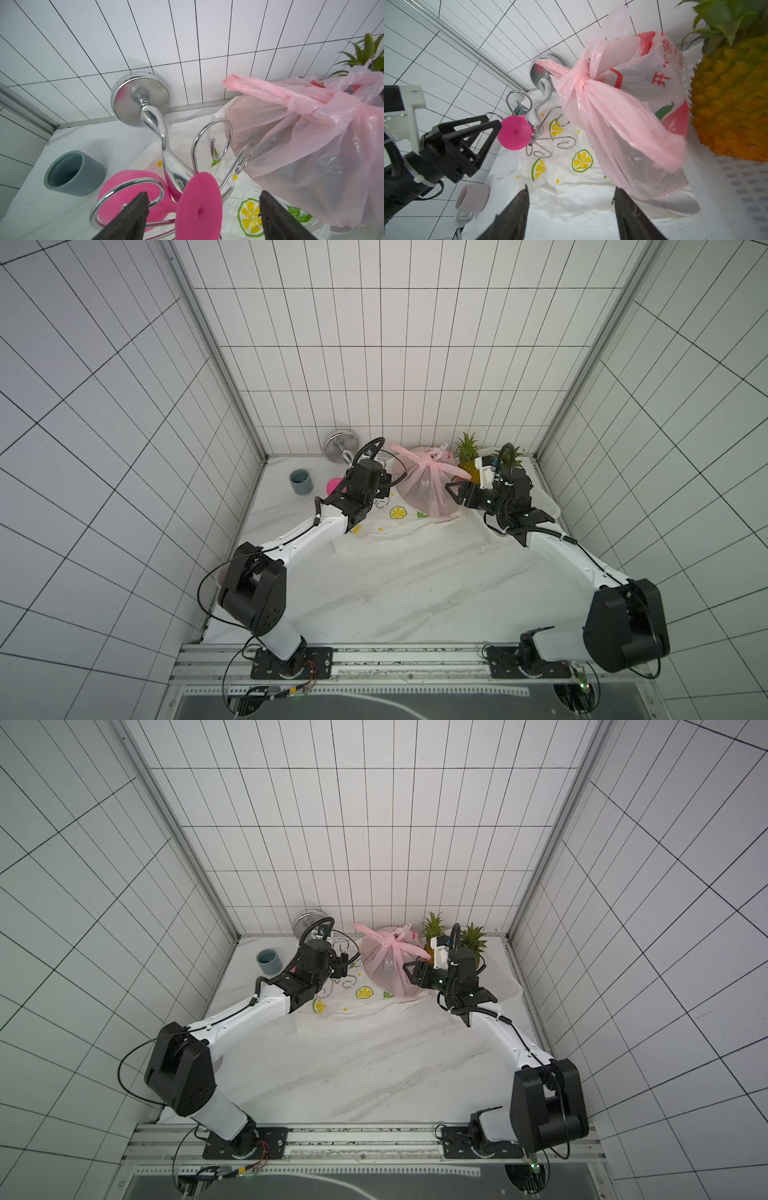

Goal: Place the pineapple into a plastic bag & tie a knot
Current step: Pick up the plastic bag at the center of the board, then move the distractor to the center of the board.

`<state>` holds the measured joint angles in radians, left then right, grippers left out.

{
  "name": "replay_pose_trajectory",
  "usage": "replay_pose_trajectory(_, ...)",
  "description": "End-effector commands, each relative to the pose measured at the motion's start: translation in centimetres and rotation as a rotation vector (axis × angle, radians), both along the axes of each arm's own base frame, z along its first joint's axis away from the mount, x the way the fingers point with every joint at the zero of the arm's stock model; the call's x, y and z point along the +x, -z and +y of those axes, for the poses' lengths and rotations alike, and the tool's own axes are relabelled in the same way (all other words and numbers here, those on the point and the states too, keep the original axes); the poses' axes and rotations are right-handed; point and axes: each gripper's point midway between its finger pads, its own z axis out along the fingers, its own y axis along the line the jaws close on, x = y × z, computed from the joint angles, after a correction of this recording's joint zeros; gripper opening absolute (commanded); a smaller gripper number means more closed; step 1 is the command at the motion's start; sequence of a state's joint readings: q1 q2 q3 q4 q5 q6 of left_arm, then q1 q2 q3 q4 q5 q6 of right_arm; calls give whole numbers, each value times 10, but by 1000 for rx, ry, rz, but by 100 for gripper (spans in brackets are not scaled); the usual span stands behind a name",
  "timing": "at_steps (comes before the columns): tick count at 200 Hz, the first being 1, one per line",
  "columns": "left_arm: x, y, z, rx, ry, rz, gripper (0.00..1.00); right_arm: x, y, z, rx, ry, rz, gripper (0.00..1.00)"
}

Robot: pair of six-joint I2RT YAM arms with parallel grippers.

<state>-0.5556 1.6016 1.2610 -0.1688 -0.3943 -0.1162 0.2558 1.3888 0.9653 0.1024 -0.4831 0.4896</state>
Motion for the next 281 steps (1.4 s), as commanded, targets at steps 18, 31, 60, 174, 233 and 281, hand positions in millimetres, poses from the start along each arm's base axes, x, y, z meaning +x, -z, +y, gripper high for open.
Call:
replay_pose_trajectory(18, -28, -53, -6, -61, 52, -113, 83, -3, -2, 45, -16, -128, -33, 63)
replay_pose_trajectory(31, -39, -64, 0, -92, 47, -131, 83, -6, 2, 63, -32, -172, -31, 63)
replay_pose_trajectory(60, -58, -71, 19, -120, 22, -128, 83, -8, 9, 99, -45, -244, -20, 62)
replay_pose_trajectory(174, -118, 103, 109, -475, -221, 168, 83, 11, 39, 224, -79, -347, -25, 63)
replay_pose_trajectory(233, -119, 131, 116, -484, -237, 212, 86, 47, 42, 239, -64, -290, -59, 61)
replay_pose_trajectory(281, -117, 177, 99, -497, -204, 397, 89, 60, 52, 241, -45, -287, -31, 45)
